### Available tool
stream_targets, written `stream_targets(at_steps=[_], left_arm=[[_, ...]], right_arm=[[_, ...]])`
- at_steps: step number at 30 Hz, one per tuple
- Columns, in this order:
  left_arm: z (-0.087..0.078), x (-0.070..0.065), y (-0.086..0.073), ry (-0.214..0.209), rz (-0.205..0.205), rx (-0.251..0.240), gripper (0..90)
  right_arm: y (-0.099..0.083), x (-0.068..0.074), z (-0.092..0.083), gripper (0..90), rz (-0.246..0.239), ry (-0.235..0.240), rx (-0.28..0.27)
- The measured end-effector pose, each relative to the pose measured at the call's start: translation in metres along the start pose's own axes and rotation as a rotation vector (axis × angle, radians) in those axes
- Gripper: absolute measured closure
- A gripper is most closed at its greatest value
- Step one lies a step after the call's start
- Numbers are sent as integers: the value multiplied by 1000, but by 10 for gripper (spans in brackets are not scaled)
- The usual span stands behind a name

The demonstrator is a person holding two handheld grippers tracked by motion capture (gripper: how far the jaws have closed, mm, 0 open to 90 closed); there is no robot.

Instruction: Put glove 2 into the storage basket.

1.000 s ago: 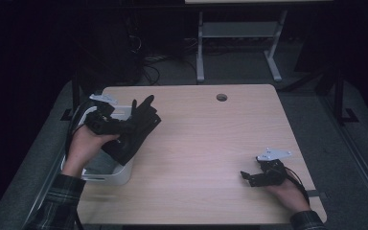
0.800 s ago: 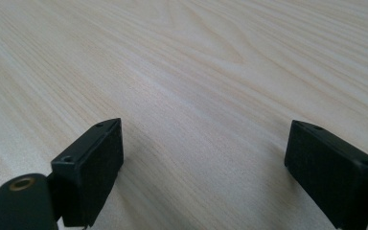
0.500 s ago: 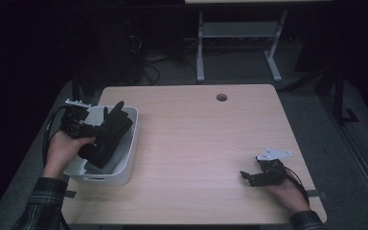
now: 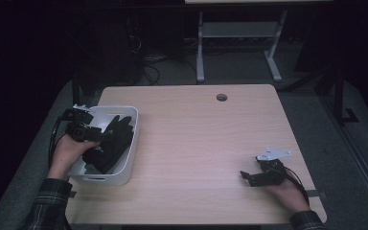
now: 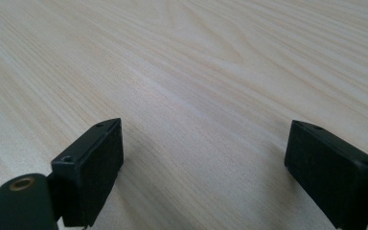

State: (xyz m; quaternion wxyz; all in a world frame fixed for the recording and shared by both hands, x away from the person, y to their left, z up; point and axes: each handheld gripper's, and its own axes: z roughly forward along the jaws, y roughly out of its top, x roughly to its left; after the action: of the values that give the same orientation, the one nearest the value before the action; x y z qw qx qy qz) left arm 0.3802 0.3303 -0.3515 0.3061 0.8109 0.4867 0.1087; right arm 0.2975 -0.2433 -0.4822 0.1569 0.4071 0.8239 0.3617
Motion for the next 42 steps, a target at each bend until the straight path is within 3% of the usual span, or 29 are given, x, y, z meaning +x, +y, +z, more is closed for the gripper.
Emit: stream_targets(at_steps=[4,5,6,10,21,22,23,30,37,42], left_arm=[[-3,-20,6,-36,42,-57,259],[-3,-20,6,-36,42,-57,253],[-3,-31,9,-51,65,-73,252],[-1,-52,17,-90,104,-107,238],[24,-117,23,-220,197,-168,231],[24,-117,23,-220,197,-168,231],[31,-127,22,-249,214,-170,231],[61,-159,9,-300,259,-157,228],[84,-176,-6,-326,300,-141,212],[104,-187,-20,-322,330,-108,197]], right_arm=[[0,0,0,131,-1,1,-1],[0,0,0,131,-1,1,0],[0,0,0,131,-1,1,0],[0,0,0,131,-3,1,-1],[0,0,0,131,-8,2,-1],[0,0,0,131,-7,2,0],[0,0,0,131,-7,2,0],[0,0,-1,131,-7,7,1],[0,0,-1,131,-5,8,0],[0,0,-1,130,-6,8,-1]])
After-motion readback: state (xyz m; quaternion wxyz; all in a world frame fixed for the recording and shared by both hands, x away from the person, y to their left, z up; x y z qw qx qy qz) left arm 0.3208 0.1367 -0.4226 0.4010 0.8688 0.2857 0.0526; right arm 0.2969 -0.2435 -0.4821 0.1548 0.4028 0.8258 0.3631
